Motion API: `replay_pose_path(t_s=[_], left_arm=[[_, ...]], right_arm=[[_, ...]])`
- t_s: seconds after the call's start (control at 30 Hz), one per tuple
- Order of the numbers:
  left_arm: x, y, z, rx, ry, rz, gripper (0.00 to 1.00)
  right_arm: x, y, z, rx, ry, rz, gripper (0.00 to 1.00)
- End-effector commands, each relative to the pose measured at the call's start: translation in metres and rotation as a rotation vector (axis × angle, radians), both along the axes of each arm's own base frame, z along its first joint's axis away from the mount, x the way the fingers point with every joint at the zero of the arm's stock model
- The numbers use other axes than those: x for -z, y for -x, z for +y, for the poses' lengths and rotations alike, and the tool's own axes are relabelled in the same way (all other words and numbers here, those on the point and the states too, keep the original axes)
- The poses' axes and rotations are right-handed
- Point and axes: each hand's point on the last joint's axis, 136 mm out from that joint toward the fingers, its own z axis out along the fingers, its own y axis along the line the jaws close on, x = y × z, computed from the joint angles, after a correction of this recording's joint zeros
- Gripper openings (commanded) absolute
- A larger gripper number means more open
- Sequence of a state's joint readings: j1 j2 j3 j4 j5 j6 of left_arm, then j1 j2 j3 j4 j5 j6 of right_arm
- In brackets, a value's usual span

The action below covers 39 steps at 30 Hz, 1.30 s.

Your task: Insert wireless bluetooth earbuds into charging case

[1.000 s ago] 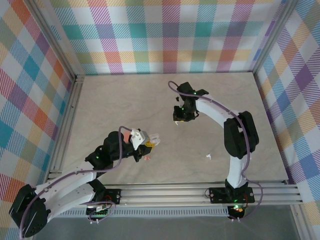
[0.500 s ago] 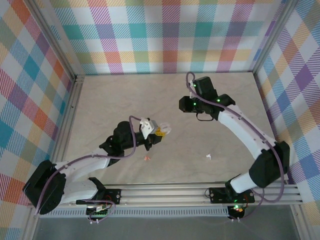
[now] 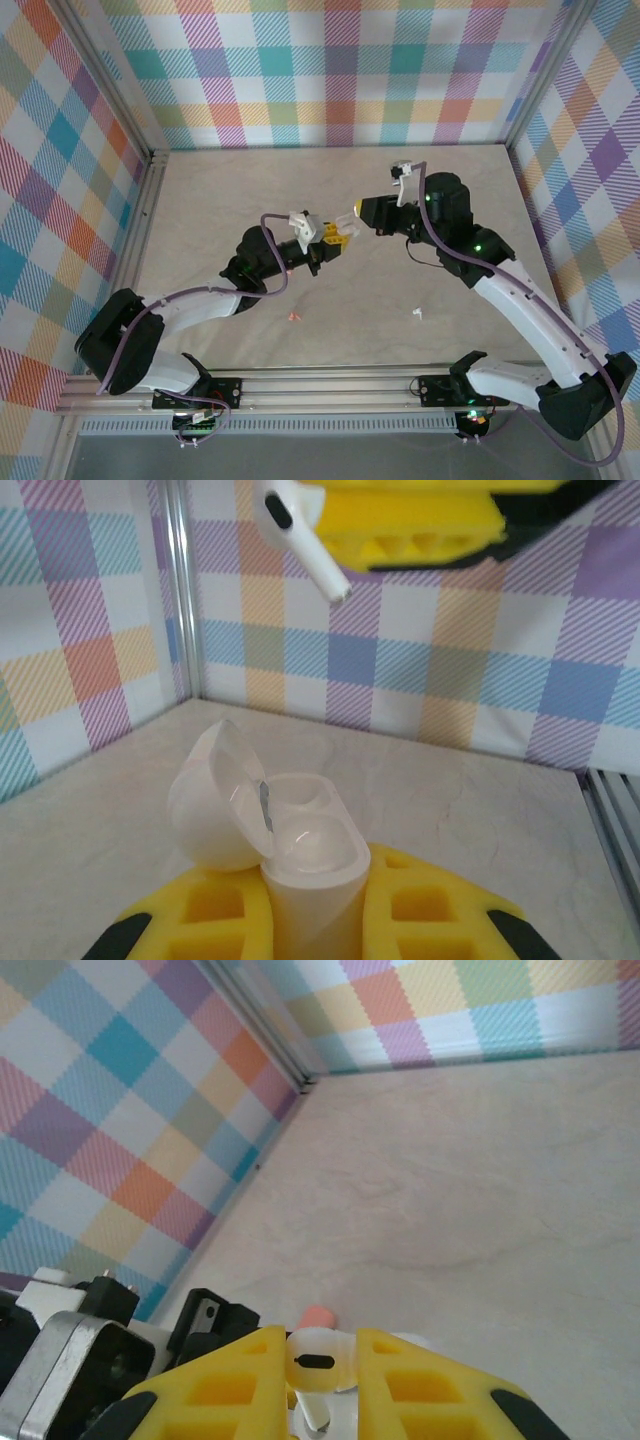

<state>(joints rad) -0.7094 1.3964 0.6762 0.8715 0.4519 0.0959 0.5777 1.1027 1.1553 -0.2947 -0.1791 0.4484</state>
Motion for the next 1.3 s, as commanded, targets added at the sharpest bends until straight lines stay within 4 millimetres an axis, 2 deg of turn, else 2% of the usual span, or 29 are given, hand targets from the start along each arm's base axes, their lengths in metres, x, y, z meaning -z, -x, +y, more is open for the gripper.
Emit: replay_pose_path(t_s=[0.0, 0.2, 0.33, 0.53, 0.77, 1.27], left_arm=[[-0.043, 0.003, -0.002, 0.018, 0.103, -0.09, 0.0], [-0.052, 0.007, -0.003, 0.029, 0.106, -0.095, 0.0], [-0.054, 0.01, -0.002, 0.03, 0.103, -0.097, 0.0], [-0.056, 0.01, 0.001, 0.018, 0.098, -0.104, 0.0], [-0.059, 0.006, 0.004, -0.017, 0.093, -0.082, 0.0], [-0.057, 0.001, 0.005, -0.038, 0.098, -0.042, 0.0]], right_arm=[[-0.021, 0.007, 0.013, -0.072, -0.106, -0.062, 0.19], [-0.009, 0.005, 0.021, -0.087, -0.174, -0.029, 0.19], [-0.008, 0.004, 0.025, -0.098, -0.194, -0.015, 0.19], [-0.009, 0.005, 0.025, -0.1, -0.198, -0.011, 0.19], [0.004, 0.006, 0.026, -0.095, -0.19, 0.004, 0.18], [0.001, 0.006, 0.022, -0.085, -0.168, -0.022, 0.18]])
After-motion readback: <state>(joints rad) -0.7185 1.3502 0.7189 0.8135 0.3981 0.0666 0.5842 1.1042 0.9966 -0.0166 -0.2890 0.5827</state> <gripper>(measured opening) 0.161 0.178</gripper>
